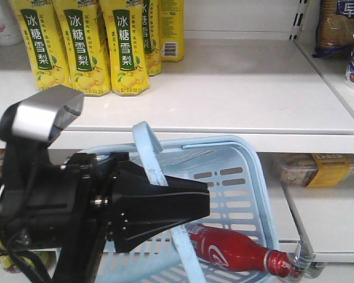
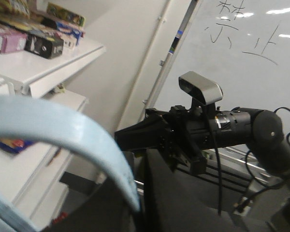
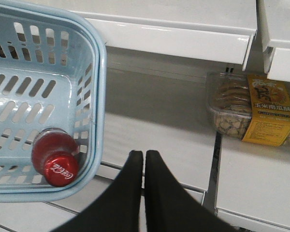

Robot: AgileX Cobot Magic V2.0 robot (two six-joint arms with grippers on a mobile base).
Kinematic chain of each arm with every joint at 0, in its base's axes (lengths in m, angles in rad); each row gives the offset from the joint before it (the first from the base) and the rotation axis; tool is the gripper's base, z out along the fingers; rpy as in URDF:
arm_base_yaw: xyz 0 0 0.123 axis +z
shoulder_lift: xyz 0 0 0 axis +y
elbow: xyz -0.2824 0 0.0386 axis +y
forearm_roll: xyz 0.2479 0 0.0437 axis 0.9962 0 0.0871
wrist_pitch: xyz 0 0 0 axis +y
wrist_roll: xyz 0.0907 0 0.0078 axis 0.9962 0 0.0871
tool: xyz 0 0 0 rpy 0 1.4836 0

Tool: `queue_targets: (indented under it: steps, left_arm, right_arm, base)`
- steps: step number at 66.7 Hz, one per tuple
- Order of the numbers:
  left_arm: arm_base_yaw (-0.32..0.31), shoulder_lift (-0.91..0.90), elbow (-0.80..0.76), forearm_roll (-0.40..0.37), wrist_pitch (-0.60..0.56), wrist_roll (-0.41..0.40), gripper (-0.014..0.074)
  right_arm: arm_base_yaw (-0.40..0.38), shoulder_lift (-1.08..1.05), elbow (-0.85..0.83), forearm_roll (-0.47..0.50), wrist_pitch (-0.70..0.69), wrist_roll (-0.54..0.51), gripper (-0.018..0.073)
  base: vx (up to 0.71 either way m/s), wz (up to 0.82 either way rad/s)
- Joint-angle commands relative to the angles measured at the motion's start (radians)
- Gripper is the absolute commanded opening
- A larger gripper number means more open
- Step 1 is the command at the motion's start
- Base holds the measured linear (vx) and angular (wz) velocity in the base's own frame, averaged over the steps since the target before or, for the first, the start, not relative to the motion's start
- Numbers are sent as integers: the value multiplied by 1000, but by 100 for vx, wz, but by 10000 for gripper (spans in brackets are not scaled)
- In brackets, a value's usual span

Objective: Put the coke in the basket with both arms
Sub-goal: 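Swing the left gripper with the basket away from the shelf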

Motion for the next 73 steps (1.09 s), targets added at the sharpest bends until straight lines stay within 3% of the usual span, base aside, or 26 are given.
queue_targets:
  steps: [1, 8, 20, 43, 60, 73]
  left_arm:
    - [0, -95, -12, -199, 75, 291, -6]
    - [0, -149, 27, -259, 162, 411, -6]
    - [0, -261, 111, -387, 329, 483, -6]
    - [0, -461, 305, -841, 711, 915, -6]
    - [0, -582, 363, -993, 888, 1267, -6]
    - [0, -651, 424, -1032, 901, 1355, -6]
  right_arm:
    - [-3, 15, -23, 18, -64, -3, -5]
    - [-3, 15, -23, 18, -64, -3, -5]
    - [-3, 15, -23, 18, -64, -3, -5]
    - [-3, 15, -23, 18, -64, -3, -5]
    - [-3, 15, -23, 18, -64, -3, -5]
    - [-3, 15, -23, 18, -64, -3, -5]
  base:
    - [0, 0]
    - [0, 0]
    - [0, 0]
    - [0, 0]
    - [0, 0]
    - [0, 0]
